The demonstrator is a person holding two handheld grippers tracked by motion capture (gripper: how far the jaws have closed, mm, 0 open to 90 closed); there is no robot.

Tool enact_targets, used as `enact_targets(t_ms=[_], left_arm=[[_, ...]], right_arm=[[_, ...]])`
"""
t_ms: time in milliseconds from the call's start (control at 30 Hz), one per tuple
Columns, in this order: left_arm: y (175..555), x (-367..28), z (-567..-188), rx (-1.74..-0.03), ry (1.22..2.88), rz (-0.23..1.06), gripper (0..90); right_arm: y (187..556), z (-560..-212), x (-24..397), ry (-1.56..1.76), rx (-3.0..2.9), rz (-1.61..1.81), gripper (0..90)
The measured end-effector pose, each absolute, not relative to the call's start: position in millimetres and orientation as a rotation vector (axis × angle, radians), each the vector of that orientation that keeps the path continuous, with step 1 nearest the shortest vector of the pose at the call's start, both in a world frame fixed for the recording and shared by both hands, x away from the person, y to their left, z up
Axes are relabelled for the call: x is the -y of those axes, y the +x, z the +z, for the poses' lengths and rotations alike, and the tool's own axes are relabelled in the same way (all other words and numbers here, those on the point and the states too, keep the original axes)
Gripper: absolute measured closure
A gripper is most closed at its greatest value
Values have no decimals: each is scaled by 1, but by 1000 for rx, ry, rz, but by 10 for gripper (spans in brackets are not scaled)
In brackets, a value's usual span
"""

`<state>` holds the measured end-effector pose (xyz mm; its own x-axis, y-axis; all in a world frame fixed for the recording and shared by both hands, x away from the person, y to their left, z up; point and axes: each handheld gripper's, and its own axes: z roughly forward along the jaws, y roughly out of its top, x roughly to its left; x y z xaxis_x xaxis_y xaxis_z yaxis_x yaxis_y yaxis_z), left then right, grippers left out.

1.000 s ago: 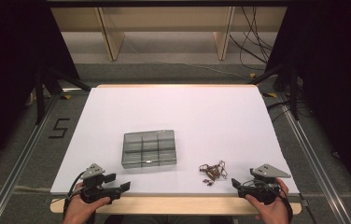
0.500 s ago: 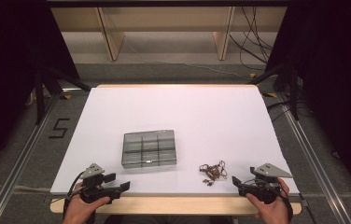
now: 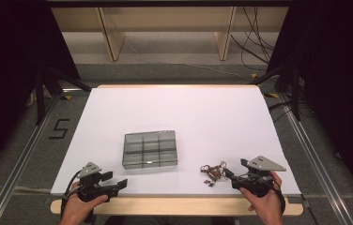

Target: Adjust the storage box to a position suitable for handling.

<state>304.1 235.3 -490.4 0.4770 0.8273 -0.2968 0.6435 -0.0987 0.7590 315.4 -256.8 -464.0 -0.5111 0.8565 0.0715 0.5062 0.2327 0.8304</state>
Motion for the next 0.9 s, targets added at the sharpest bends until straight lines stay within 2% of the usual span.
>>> enact_targets(t_ms=[67, 100, 233, 267, 300, 333, 500, 533, 600, 633, 767, 900], left_arm=[[305, -238, -490, -1234, 1830, 268, 261], [305, -238, -490, -1229, 1821, 275, 275], [306, -244, -488, -1240, 1819, 301, 358], [306, -244, -488, -1240, 1819, 301, 398], [307, -245, -487, -1233, 1808, 322, 398], [308, -247, -486, -1228, 1804, 341, 445], [314, -249, -483, -1197, 1800, 370, 615], [316, -250, -482, -1205, 1814, 383, 691], [319, -251, -482, -1214, 1813, 390, 752], [323, -252, -482, -1222, 1814, 407, 791], [337, -252, -483, -1230, 1823, 440, 879], [349, -250, -487, -1240, 1851, 443, 890]], right_arm=[[319, -462, 250, 1232, -2126, 1205, 319], [322, -462, 246, 1211, -2129, 1238, 374], [330, -457, 231, 1169, -2162, 1236, 492], [330, -457, 231, 1169, -2162, 1236, 492], [331, -456, 225, 1194, -2170, 1242, 511], [336, -455, 220, 1156, -2181, 1245, 560], [344, -453, 200, 1115, -2248, 1233, 683], [349, -454, 193, 1072, -2262, 1221, 738], [351, -455, 190, 1062, -2276, 1213, 759], [356, -456, 184, 1050, -2310, 1209, 811], [366, -458, 173, 1045, -2318, 1219, 875], [375, -457, 163, 1044, -2346, 1204, 890]])
